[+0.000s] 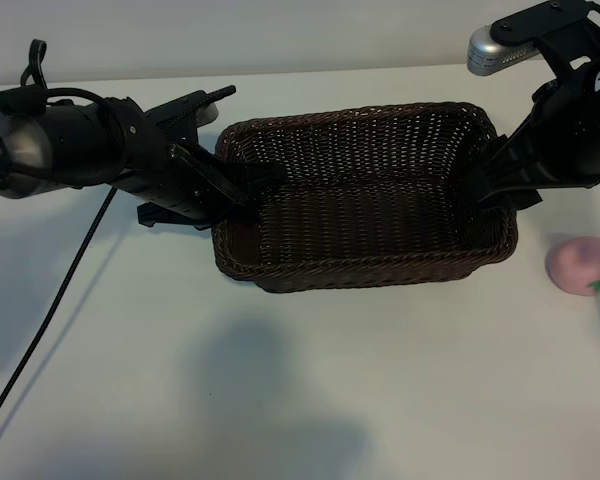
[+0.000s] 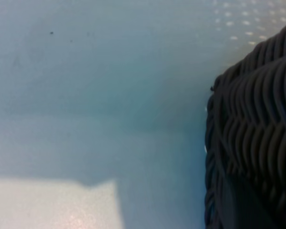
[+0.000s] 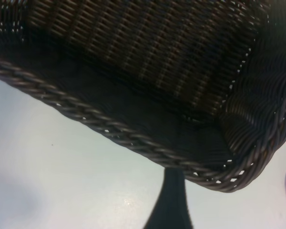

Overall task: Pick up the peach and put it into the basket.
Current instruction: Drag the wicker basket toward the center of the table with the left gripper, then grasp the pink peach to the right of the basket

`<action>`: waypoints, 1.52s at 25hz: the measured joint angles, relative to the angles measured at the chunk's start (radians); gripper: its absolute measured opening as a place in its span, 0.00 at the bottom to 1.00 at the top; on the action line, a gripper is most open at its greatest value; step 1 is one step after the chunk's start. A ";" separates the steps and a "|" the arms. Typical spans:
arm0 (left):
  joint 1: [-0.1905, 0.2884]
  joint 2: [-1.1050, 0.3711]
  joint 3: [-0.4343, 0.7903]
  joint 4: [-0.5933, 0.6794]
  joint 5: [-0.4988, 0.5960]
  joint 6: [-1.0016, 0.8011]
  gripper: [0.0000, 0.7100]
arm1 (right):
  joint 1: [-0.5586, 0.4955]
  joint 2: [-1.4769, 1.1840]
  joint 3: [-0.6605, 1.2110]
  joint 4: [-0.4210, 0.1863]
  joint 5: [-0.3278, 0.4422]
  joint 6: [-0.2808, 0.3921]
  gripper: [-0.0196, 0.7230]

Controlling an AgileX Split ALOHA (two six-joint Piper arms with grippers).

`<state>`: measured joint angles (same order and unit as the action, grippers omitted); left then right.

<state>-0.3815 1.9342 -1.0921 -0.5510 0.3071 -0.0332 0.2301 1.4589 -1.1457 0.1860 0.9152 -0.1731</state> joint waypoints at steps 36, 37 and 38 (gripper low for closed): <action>0.000 -0.244 -0.032 0.376 0.181 -0.233 0.92 | 0.000 0.000 0.000 0.004 0.008 0.000 0.83; 0.000 -0.249 -0.041 0.386 0.190 -0.232 0.92 | 0.000 0.000 0.000 0.004 0.009 0.000 0.83; 0.000 -0.255 -0.051 0.397 0.203 -0.232 0.92 | 0.000 0.000 0.000 0.004 0.011 0.000 0.83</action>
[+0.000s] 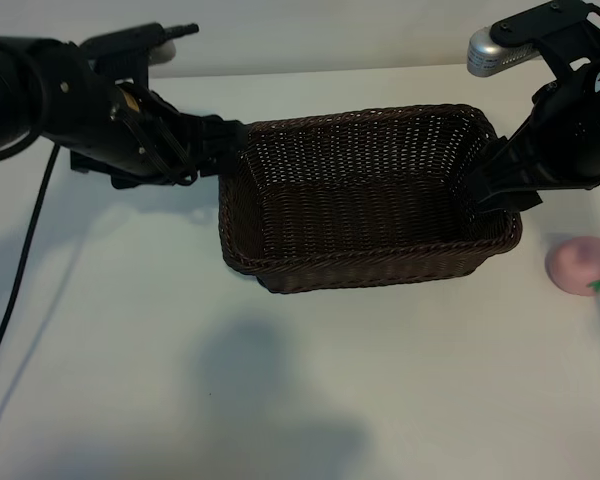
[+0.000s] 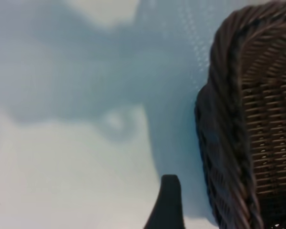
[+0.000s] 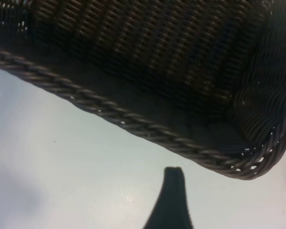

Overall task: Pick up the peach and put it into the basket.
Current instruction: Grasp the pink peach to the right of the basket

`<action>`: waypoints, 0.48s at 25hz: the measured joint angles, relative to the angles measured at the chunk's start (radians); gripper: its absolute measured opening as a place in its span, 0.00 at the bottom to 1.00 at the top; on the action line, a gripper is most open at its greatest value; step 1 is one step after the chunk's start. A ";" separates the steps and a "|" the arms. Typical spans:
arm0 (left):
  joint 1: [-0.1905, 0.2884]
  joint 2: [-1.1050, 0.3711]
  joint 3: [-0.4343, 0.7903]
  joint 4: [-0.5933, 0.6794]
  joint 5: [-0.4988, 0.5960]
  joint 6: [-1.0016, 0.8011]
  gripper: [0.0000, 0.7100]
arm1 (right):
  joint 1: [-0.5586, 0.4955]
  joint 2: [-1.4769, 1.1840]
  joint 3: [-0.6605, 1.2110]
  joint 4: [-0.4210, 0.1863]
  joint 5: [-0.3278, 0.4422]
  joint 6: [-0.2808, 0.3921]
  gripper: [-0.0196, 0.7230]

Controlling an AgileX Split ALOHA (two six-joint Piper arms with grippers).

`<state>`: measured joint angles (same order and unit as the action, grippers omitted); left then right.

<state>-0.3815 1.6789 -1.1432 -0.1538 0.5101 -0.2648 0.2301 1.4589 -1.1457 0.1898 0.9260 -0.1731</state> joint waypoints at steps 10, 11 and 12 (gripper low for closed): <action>0.097 -0.101 -0.029 0.091 0.119 -0.002 0.90 | 0.000 0.000 0.000 0.001 0.004 0.000 0.83; 0.117 -0.116 -0.029 0.093 0.134 0.010 0.90 | 0.000 0.000 0.000 0.001 0.004 0.000 0.83; 0.141 -0.131 -0.029 0.094 0.148 0.022 0.90 | 0.000 0.000 0.000 0.001 0.005 0.000 0.83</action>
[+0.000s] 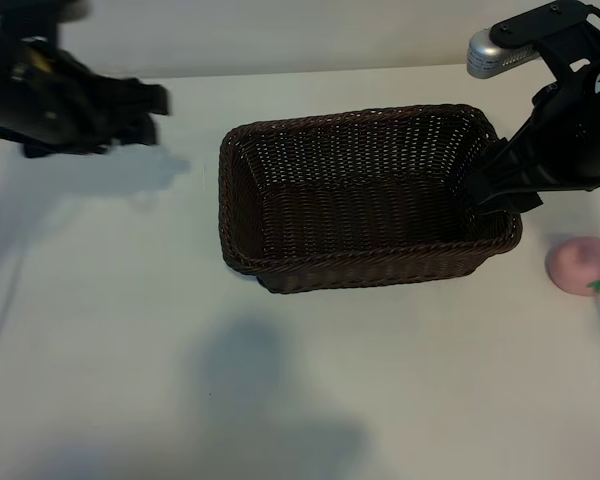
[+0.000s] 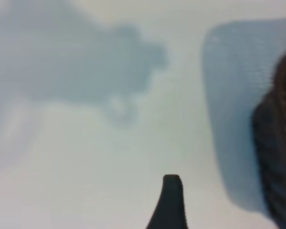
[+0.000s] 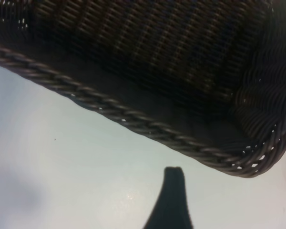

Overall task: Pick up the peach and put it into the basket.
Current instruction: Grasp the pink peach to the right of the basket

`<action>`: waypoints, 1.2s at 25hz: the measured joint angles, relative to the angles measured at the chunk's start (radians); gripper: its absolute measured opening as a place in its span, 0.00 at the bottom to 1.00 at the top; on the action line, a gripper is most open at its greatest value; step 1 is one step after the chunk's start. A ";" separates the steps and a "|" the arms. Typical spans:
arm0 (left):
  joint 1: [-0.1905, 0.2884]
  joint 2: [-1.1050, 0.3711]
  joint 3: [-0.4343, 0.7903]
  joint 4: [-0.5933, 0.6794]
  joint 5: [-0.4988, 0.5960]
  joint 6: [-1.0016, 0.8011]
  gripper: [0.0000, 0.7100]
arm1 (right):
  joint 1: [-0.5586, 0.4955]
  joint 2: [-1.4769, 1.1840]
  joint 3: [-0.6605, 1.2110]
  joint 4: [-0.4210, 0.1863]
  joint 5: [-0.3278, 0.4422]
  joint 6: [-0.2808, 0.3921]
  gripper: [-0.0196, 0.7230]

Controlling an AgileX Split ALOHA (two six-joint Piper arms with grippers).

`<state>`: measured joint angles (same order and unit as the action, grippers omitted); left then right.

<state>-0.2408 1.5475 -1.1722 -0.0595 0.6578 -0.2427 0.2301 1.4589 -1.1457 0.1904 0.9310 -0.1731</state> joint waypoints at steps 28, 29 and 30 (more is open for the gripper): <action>0.336 -0.319 0.000 0.001 0.217 0.270 0.85 | 0.000 0.000 0.000 0.002 0.015 0.000 0.83; 0.336 -0.334 0.000 0.005 0.223 0.274 0.85 | 0.000 0.000 0.000 0.002 0.015 0.000 0.83; 0.336 -0.348 0.000 0.006 0.228 0.277 0.84 | 0.000 0.000 0.000 0.002 0.017 0.000 0.83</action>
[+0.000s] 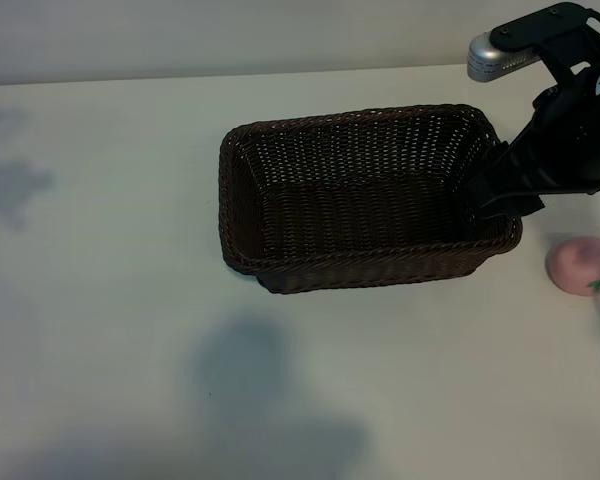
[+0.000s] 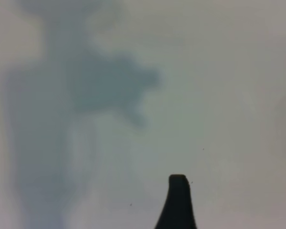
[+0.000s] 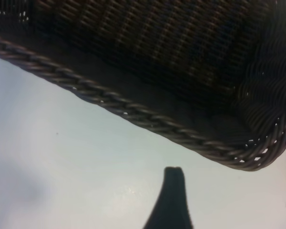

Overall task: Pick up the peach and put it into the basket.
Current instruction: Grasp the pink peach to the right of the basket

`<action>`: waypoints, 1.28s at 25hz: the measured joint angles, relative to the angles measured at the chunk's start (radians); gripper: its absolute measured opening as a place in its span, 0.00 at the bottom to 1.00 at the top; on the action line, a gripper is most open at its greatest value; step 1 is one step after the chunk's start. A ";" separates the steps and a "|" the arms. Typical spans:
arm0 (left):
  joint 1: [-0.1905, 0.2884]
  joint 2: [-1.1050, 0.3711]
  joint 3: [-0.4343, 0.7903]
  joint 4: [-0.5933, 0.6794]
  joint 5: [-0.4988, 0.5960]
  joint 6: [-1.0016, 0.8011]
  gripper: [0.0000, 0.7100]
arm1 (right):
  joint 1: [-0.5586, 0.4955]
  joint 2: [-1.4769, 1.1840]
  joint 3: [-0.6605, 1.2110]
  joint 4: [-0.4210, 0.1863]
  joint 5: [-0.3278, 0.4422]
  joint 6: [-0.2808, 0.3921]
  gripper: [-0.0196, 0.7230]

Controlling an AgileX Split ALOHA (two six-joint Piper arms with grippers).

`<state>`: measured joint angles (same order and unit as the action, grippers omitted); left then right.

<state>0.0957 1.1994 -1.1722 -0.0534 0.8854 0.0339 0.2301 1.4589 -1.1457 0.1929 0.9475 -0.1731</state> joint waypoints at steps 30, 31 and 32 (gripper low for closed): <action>0.000 -1.012 0.526 -0.140 0.079 0.065 0.84 | 0.000 0.000 0.000 -0.003 0.001 0.000 0.83; 0.000 -1.032 0.526 -0.127 0.095 0.061 0.84 | 0.000 0.000 0.000 -0.003 0.001 0.000 0.83; 0.000 -1.045 0.527 -0.105 0.111 0.053 0.84 | 0.000 0.000 0.000 -0.003 0.001 0.000 0.83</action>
<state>0.0957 0.1539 -0.6453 -0.1582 0.9959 0.0873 0.2301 1.4589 -1.1457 0.1900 0.9486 -0.1731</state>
